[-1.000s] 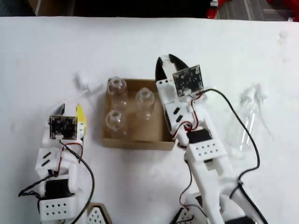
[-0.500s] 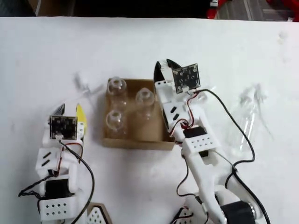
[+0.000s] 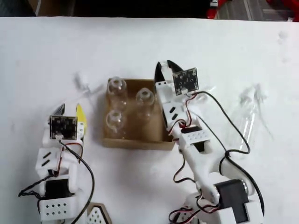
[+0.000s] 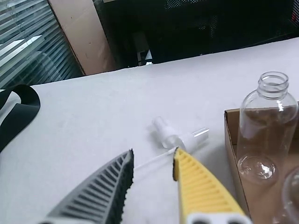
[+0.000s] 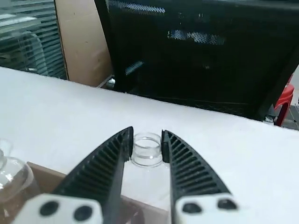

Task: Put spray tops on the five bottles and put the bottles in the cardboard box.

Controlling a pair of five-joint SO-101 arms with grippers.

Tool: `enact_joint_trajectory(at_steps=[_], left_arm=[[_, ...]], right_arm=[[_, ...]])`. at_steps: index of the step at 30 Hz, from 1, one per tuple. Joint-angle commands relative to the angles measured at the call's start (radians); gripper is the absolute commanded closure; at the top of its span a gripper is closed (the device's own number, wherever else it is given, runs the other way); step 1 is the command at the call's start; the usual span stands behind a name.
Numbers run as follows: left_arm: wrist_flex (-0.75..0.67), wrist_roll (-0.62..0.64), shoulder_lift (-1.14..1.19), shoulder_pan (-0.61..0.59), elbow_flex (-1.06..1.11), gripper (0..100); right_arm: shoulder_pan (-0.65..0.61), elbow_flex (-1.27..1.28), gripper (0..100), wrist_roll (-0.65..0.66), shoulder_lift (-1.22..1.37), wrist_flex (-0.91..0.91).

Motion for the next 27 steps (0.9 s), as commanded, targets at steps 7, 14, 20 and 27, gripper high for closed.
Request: enact_joint_trajectory(at_steps=[7,14,20,27], left_arm=[[0.012,-0.011,-0.01,-0.008,-0.002,87],[0.012,-0.011,-0.008,-0.008,-0.002,87],[0.012,-0.009,-0.008,-0.008,-0.002,87],[0.012,-0.009,-0.008,-0.008,-0.002,87]], right_arm=[[0.012,-0.008,98.1,-0.005,0.053,-0.03],[0.012,-0.009,98.0,-0.005,0.059,-0.03],[0.01,-0.008,94.6,-0.005,0.053,-0.022],[-0.007,-0.009,88.8,-0.008,0.048,0.016]])
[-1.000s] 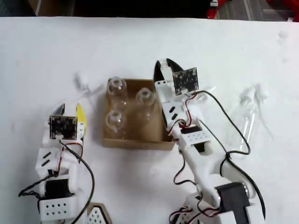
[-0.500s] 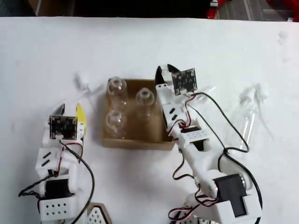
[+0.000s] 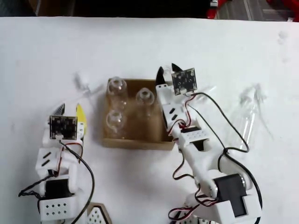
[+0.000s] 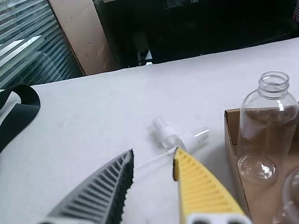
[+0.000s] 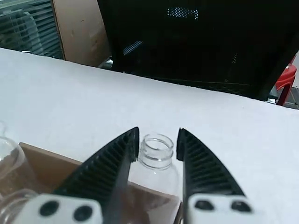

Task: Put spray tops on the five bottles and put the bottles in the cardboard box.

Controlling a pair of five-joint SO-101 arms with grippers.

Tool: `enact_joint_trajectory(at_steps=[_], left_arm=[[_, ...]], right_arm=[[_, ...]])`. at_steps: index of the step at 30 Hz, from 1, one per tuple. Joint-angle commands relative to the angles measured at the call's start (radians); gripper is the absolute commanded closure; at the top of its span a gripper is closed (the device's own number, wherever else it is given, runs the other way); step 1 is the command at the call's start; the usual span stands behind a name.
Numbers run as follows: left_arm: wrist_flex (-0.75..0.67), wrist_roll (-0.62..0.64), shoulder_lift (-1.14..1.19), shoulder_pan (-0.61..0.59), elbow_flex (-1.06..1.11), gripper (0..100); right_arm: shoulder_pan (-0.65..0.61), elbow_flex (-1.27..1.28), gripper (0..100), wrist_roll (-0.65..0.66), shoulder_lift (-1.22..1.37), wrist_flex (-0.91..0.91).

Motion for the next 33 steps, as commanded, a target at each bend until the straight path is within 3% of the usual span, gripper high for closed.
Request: enact_joint_trajectory(at_steps=[1,9,21,25,29,33], left_arm=[[0.012,-0.009,-0.008,-0.008,-0.002,87],[0.011,-0.009,-0.008,-0.008,-0.002,87],[0.011,-0.009,-0.008,-0.008,-0.002,87],[0.011,-0.009,-0.008,-0.008,-0.002,87],[0.011,-0.009,-0.008,-0.008,-0.002,87],[0.011,-0.009,-0.008,-0.008,-0.002,87]], right_arm=[[-0.013,-0.006,88.7,-0.008,-0.022,0.008],[-0.01,0.118,88.5,-0.009,-0.268,0.033],[0.008,0.006,88.9,-0.011,-0.549,0.539],[0.102,-0.123,88.9,-0.015,-0.581,0.716],[0.252,-0.321,88.9,-0.135,-0.573,0.989],[0.417,-0.499,88.9,-0.11,-0.527,1.185]])
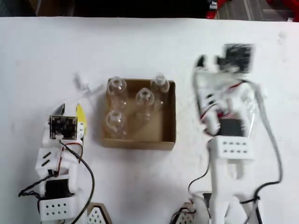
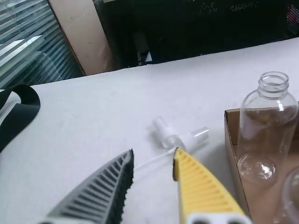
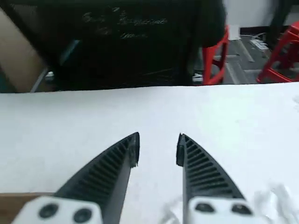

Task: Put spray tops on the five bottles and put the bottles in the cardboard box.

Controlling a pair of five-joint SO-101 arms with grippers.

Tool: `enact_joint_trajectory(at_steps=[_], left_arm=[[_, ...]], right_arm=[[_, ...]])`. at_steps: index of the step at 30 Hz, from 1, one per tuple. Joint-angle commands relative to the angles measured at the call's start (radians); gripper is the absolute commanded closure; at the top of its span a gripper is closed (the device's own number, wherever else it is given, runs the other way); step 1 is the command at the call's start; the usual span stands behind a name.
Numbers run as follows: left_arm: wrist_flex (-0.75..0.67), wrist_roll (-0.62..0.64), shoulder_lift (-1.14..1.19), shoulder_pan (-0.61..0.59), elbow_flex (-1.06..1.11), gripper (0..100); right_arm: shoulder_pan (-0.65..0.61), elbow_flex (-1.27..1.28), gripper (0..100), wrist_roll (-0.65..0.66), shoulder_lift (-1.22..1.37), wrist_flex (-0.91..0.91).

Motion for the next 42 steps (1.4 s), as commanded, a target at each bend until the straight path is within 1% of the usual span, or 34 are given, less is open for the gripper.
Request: enact_joint_trajectory(at_steps=[1,9,13,16,19,23,29,37,42], left_arm=[[0.011,-0.009,-0.008,-0.008,-0.002,87],[0.011,-0.009,-0.008,-0.008,-0.002,87],[0.011,-0.011,-0.008,-0.008,-0.002,87],[0.012,-0.009,-0.008,-0.008,-0.002,87],[0.012,-0.009,-0.008,-0.008,-0.002,87],[0.012,-0.009,-0.007,-0.008,-0.002,87],[0.012,-0.009,-0.007,-0.008,-0.002,87],[0.012,-0.006,-0.007,-0.008,-0.002,87],[0.012,-0.006,-0.007,-0.008,-0.002,87]], right_arm=[[0.189,-0.232,88.9,0.017,0.041,0.216],[0.423,-0.44,88.9,0.164,0.283,0.437],[0.484,-0.522,88.9,0.249,0.456,0.499],[0.492,-0.603,88.9,0.299,0.605,0.55],[0.492,-0.713,88.9,0.322,0.757,0.634],[0.487,-0.859,88.9,0.325,0.926,0.734],[0.492,-1.042,88.9,0.318,1.11,0.826],[0.49,-1.177,88.8,0.316,1.274,0.848],[0.49,-1.197,88.9,0.316,1.328,0.849]])
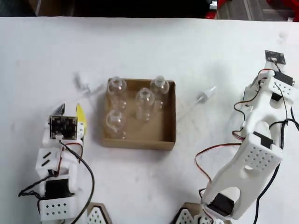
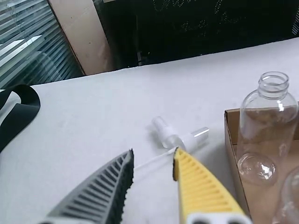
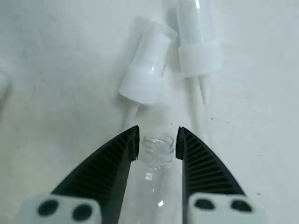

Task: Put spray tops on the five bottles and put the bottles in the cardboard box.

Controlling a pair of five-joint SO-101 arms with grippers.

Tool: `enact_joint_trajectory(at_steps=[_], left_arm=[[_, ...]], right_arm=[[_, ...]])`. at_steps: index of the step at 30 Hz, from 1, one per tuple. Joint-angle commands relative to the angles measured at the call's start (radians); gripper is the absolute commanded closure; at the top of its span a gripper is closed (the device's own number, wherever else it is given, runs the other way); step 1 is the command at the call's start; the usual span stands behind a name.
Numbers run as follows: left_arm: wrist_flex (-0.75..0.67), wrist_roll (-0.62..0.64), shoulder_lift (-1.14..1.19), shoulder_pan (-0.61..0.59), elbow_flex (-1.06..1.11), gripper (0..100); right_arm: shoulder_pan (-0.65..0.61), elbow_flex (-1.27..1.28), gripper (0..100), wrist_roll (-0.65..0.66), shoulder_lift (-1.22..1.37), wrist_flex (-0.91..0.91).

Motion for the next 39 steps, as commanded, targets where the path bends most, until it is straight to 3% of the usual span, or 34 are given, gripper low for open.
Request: enact_joint_trajectory(at_steps=[1,4,7,13,24,32,39], left_arm=[[0.012,-0.006,-0.007,-0.008,-0.002,87],[0.012,-0.006,-0.007,-0.007,-0.002,87],[0.012,-0.012,-0.007,0.015,-0.002,87],[0.012,-0.012,-0.007,0.015,-0.002,87],[0.012,-0.012,-0.007,0.013,-0.002,87],[0.012,-0.012,-0.007,0.012,-0.002,87],[0.029,-0.014,-0.012,0.012,-0.002,87]], right_arm=[[0.008,-0.046,88.9,0.003,0.008,0.019],[0.008,-0.046,90.2,0.011,0.01,0.05],[0.01,-0.046,97.8,0.012,0.007,0.047],[0.01,-0.06,97.4,0.012,-0.001,0.054],[-0.002,-0.284,98.2,0.005,-0.291,0.354],[-0.156,-0.29,98.2,0.005,-0.527,0.493],[-0.288,-0.175,98.2,0.005,-0.76,0.498]])
